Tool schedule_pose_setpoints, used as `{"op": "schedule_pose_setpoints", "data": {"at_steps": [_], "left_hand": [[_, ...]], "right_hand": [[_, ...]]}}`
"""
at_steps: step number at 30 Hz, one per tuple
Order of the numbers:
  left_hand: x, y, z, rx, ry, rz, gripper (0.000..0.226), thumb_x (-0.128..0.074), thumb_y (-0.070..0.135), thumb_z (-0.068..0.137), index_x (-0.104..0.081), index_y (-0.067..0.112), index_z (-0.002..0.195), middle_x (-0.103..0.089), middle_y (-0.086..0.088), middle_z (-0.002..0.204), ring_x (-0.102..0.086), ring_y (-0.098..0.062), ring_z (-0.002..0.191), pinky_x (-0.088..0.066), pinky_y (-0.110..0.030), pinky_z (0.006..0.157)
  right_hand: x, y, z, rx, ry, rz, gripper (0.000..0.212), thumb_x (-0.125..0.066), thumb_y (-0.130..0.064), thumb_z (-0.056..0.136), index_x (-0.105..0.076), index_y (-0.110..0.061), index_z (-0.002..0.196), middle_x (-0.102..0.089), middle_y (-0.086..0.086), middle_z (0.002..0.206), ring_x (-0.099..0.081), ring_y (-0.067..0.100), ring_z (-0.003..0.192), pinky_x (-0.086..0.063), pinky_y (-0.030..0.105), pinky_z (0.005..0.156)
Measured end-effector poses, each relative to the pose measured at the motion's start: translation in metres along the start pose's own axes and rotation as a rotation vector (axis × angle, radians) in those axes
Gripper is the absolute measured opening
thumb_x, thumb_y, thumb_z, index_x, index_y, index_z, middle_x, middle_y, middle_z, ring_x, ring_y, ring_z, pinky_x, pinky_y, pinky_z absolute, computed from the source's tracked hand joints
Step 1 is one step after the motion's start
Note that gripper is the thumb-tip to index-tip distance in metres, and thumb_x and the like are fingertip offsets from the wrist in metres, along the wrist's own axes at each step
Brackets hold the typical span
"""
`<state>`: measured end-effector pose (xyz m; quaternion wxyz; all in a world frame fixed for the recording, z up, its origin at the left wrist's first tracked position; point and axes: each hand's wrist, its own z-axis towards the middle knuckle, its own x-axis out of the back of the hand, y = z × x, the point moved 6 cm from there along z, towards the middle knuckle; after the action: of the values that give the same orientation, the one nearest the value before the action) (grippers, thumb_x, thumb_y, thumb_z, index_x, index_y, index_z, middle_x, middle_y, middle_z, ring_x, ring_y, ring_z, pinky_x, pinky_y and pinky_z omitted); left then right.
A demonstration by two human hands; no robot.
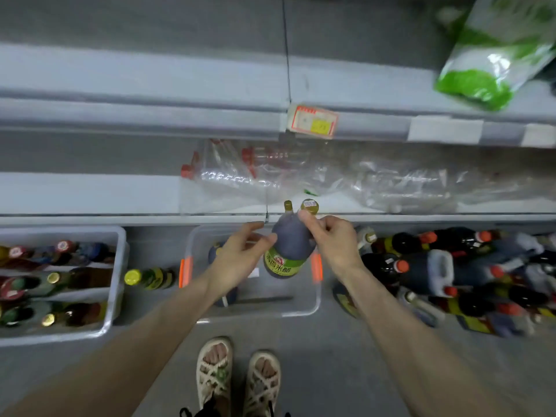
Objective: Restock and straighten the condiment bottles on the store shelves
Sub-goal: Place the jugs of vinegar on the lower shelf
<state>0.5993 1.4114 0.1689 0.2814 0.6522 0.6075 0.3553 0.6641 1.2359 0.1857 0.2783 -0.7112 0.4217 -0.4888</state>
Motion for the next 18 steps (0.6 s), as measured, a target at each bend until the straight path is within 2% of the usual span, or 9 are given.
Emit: {"op": "schedule_pose_setpoints", "data": {"at_steps": [2, 5, 8, 11, 14, 18], "left_hand": [[-0.001, 0.049, -0.020, -0.053, -0.033, 0.030, 0.047, -0.059, 0.035, 0.093, -0.046, 0.019, 0.135, -0.059, 0.000, 0.114, -0.057, -0.005, 0.088, -0.045, -0.015, 0.068], [-0.002, 0.149, -0.064, -0.170, -0.066, 0.046, 0.050, -0.060, 0.031, 0.093, -0.045, 0.016, 0.138, -0.058, -0.004, 0.122, -0.059, -0.008, 0.096, -0.045, -0.015, 0.072], [-0.005, 0.238, -0.105, -0.267, -0.126, 0.022, 0.050, -0.064, 0.018, 0.090, -0.044, 0.013, 0.136, -0.057, -0.003, 0.119, -0.057, 0.001, 0.088, -0.045, -0.005, 0.063], [-0.007, 0.322, -0.142, -0.370, -0.205, 0.022, 0.058, -0.071, 0.013, 0.084, -0.043, 0.017, 0.135, -0.057, -0.003, 0.124, -0.059, -0.005, 0.097, -0.050, -0.009, 0.069], [-0.007, 0.408, -0.180, -0.509, -0.249, 0.064, 0.059, -0.076, 0.008, 0.079, -0.045, 0.018, 0.128, -0.060, 0.001, 0.119, -0.059, 0.002, 0.097, -0.051, -0.010, 0.070], [-0.007, 0.494, -0.227, -0.620, -0.293, 0.109, 0.079, -0.084, 0.014, 0.070, -0.042, 0.015, 0.138, -0.060, -0.001, 0.127, -0.062, -0.011, 0.108, -0.054, -0.021, 0.082]], "right_hand": [[0.034, -0.048, -0.012, 0.025, 0.015, 0.022, 0.054, -0.066, -0.053, 0.081, -0.047, -0.007, 0.060, -0.045, 0.011, 0.057, -0.043, 0.018, 0.058, -0.033, 0.028, 0.052], [0.099, -0.139, -0.033, 0.105, 0.049, 0.056, 0.056, -0.069, -0.048, 0.081, -0.035, -0.017, 0.051, -0.036, 0.001, 0.049, -0.045, 0.018, 0.056, -0.035, 0.030, 0.055], [0.159, -0.226, -0.057, 0.205, 0.099, 0.057, 0.058, -0.072, -0.042, 0.083, -0.034, -0.020, 0.045, -0.036, -0.006, 0.040, -0.041, 0.017, 0.050, -0.037, 0.030, 0.055], [0.213, -0.313, -0.084, 0.300, 0.136, 0.065, 0.057, -0.071, -0.039, 0.084, -0.035, -0.017, 0.047, -0.039, 0.006, 0.047, -0.038, 0.012, 0.044, -0.033, 0.027, 0.050], [0.267, -0.398, -0.114, 0.419, 0.183, 0.051, 0.055, -0.069, -0.040, 0.086, -0.039, -0.011, 0.050, -0.042, 0.012, 0.049, -0.039, 0.012, 0.042, -0.032, 0.026, 0.048], [0.320, -0.475, -0.148, 0.504, 0.269, 0.027, 0.055, -0.068, -0.046, 0.084, -0.042, -0.011, 0.050, -0.050, 0.017, 0.051, -0.044, 0.011, 0.041, -0.034, 0.022, 0.046]]}}
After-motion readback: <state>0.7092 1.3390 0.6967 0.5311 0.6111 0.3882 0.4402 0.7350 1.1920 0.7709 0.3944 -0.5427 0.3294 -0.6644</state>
